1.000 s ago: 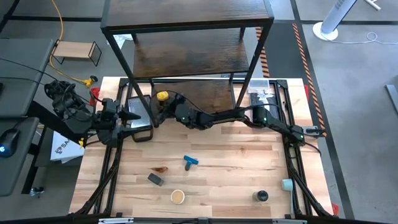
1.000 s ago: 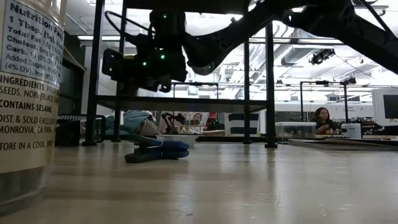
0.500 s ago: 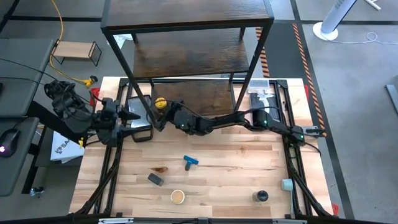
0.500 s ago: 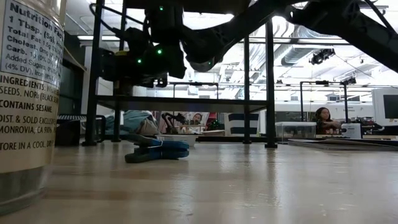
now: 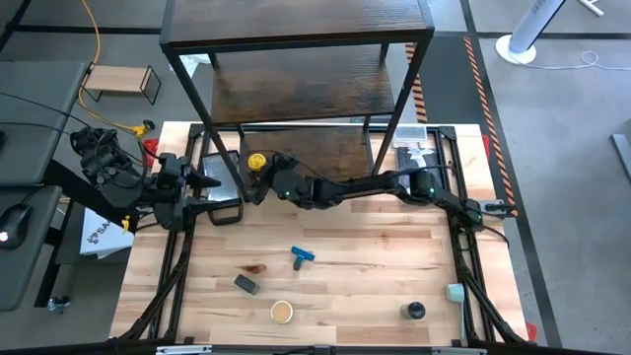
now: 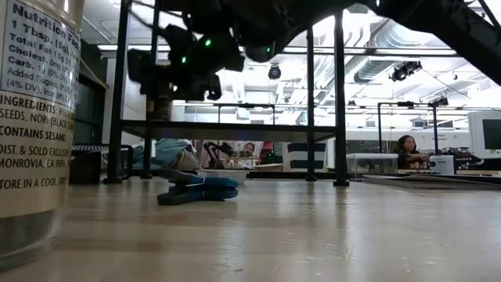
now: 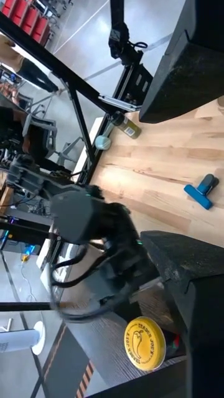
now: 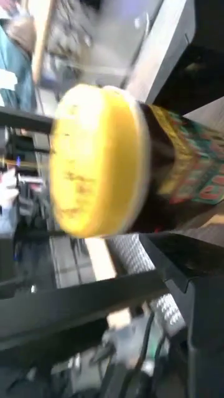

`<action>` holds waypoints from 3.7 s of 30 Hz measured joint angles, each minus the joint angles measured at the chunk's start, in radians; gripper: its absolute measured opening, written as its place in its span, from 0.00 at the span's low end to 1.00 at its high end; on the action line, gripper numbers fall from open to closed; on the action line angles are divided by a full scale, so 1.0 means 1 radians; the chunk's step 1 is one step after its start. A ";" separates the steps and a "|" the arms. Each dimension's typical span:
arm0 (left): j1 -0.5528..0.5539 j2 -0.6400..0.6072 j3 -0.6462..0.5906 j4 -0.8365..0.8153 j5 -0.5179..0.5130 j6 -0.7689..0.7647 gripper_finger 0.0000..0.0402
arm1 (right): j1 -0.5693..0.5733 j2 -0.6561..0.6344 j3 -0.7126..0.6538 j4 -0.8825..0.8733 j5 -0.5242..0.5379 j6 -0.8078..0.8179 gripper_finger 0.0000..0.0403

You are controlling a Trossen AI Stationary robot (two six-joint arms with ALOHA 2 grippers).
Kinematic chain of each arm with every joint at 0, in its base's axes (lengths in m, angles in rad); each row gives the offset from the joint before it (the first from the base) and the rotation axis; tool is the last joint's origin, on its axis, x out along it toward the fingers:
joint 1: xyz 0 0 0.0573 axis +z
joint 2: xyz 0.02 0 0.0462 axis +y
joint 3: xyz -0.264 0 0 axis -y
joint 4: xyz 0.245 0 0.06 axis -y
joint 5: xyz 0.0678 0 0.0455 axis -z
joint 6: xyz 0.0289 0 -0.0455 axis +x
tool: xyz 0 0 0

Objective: Shelf spices
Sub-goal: Put the yellow seasoning can on the shelf, then put the green seasoning can on the shelf

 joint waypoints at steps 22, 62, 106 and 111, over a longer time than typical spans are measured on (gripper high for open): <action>0.000 -0.005 0.000 -0.021 -0.015 0.065 0.72 | -0.014 -0.083 0.001 -0.255 -0.092 0.020 0.72; -0.004 0.026 -0.051 -0.032 0.266 -0.056 0.72 | 0.053 -0.406 0.000 -0.484 -0.287 -0.060 0.72; -0.121 0.812 0.098 0.323 0.530 0.448 0.73 | 0.579 -0.547 -0.003 -1.478 -0.068 0.477 0.72; -0.121 0.800 0.098 0.273 0.535 0.442 0.73 | 0.579 -0.547 -0.003 -1.471 -0.068 0.477 0.72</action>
